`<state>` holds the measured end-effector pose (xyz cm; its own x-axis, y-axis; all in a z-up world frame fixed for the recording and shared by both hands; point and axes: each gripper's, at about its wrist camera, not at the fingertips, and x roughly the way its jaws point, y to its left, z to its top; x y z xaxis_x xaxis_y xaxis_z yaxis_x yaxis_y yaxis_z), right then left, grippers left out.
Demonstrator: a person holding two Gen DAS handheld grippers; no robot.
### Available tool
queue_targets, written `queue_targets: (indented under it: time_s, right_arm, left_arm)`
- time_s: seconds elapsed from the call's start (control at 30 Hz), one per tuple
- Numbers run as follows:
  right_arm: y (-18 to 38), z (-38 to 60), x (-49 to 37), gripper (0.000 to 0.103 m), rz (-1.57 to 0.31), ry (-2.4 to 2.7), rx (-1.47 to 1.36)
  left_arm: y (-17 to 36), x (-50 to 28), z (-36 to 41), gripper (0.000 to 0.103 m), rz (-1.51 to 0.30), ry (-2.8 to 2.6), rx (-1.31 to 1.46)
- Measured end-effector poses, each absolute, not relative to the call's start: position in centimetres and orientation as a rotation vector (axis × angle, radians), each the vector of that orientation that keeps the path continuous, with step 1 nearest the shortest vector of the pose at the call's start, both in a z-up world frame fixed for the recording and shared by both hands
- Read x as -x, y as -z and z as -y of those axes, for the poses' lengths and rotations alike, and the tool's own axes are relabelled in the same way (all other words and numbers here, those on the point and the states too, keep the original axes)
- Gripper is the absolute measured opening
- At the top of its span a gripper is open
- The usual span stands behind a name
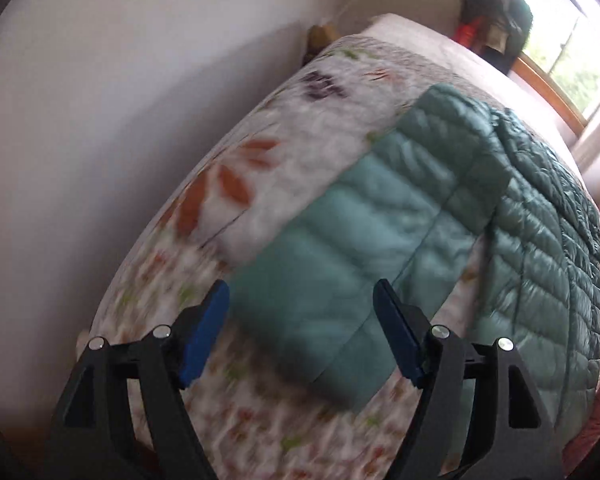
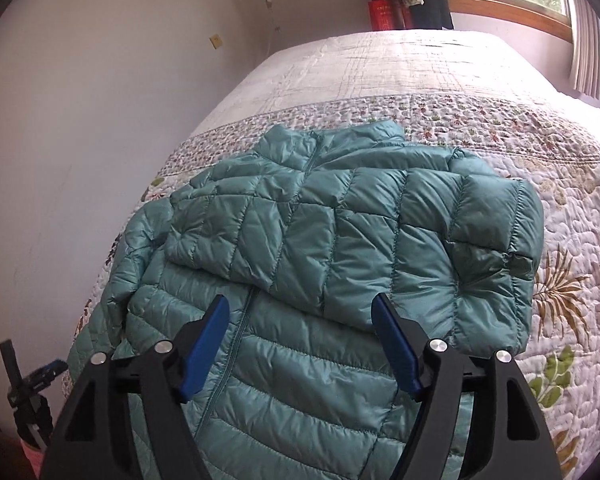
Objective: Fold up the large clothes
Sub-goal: 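Grasp the other sleeve cuff with the left gripper and lift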
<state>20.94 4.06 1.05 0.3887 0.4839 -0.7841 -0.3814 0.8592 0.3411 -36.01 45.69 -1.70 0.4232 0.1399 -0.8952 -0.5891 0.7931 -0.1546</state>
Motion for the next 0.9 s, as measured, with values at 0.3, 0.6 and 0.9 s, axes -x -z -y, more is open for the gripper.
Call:
queue_targets:
  time_s: [0.3, 0.6, 0.9]
  right_arm:
    - [-1.2, -4.1, -20.6, 0.074, -1.019, -0.552, -0.099]
    - [-0.6, -3.6, -21.3, 0.074, -1.035, -0.523, -0.111]
    - [0.5, -3.3, -22.1, 0.074, -1.065, -0.496, -0.107]
  left_arm:
    - [4.5, 35.8, -45.3, 0.073, -1.029, -0.352, 0.726]
    - [4.6, 35.7, -46.1, 0.015, -0.961, -0.430, 0.789]
    - [-2.8, 34.1, -47.6, 0.009, -0.742, -0.497, 0.663]
